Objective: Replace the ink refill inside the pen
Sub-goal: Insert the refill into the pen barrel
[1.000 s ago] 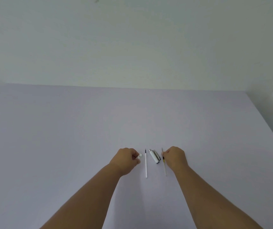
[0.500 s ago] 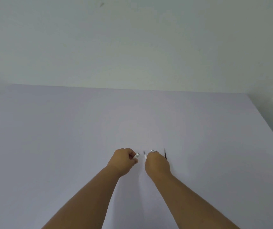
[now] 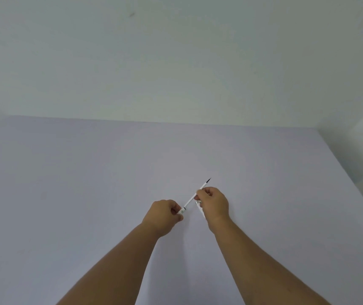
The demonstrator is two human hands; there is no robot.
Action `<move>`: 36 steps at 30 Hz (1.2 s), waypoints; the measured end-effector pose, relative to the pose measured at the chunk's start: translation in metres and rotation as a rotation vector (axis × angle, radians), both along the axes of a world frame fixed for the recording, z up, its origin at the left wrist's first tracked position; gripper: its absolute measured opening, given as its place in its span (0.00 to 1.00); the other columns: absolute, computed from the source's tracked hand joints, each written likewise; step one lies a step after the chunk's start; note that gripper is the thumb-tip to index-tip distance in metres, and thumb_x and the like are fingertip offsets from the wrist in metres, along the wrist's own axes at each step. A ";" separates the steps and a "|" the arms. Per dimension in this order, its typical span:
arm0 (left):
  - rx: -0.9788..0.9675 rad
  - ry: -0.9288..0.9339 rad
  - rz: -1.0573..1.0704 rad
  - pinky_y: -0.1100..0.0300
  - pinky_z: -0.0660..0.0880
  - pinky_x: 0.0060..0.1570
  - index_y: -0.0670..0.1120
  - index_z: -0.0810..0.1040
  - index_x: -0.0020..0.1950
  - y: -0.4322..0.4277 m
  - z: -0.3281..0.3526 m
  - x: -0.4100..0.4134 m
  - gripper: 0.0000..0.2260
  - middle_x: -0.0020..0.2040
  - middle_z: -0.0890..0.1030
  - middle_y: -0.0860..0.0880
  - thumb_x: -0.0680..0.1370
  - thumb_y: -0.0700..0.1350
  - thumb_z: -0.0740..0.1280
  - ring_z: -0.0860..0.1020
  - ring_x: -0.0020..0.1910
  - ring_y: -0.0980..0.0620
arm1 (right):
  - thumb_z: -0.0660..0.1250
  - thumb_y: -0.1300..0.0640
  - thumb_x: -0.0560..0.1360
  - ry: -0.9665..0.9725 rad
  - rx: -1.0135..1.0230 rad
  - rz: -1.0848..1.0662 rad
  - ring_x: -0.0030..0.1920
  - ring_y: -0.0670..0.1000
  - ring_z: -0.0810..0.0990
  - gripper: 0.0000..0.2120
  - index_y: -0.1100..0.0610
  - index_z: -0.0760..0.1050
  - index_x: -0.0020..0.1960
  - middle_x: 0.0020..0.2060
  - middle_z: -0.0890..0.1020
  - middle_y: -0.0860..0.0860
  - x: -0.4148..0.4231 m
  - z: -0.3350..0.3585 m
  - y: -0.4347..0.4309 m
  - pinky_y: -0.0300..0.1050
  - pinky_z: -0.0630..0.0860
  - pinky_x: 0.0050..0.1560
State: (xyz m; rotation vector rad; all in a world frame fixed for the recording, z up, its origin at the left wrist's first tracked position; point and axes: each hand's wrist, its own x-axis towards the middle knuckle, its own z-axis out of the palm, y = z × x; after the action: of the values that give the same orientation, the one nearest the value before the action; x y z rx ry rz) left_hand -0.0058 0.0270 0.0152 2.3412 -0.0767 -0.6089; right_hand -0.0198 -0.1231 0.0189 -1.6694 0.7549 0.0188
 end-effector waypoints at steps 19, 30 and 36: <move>-0.089 -0.025 -0.007 0.67 0.67 0.28 0.48 0.80 0.47 -0.026 0.006 0.000 0.04 0.39 0.77 0.53 0.73 0.46 0.70 0.72 0.30 0.59 | 0.69 0.46 0.72 0.035 0.094 0.182 0.34 0.46 0.74 0.10 0.52 0.80 0.39 0.38 0.81 0.47 -0.001 0.005 -0.035 0.45 0.72 0.42; -0.102 0.047 0.065 0.60 0.75 0.35 0.50 0.78 0.43 -0.007 -0.006 0.005 0.01 0.39 0.77 0.55 0.73 0.46 0.69 0.73 0.31 0.56 | 0.62 0.58 0.73 0.400 -0.787 0.553 0.39 0.56 0.72 0.07 0.56 0.79 0.41 0.37 0.78 0.54 0.014 -0.022 -0.036 0.44 0.68 0.36; -0.105 0.067 0.069 0.65 0.71 0.29 0.50 0.78 0.43 -0.003 -0.004 0.007 0.01 0.39 0.77 0.54 0.73 0.45 0.69 0.73 0.30 0.57 | 0.62 0.57 0.74 0.355 -0.745 0.431 0.38 0.56 0.72 0.14 0.56 0.67 0.31 0.33 0.74 0.54 0.016 -0.028 -0.033 0.43 0.66 0.35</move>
State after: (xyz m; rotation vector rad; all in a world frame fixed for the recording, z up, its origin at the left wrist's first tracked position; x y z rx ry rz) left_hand 0.0013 0.0244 0.0107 2.2106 0.0023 -0.6336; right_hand -0.0040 -0.1561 -0.0094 -2.5662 0.6859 0.3865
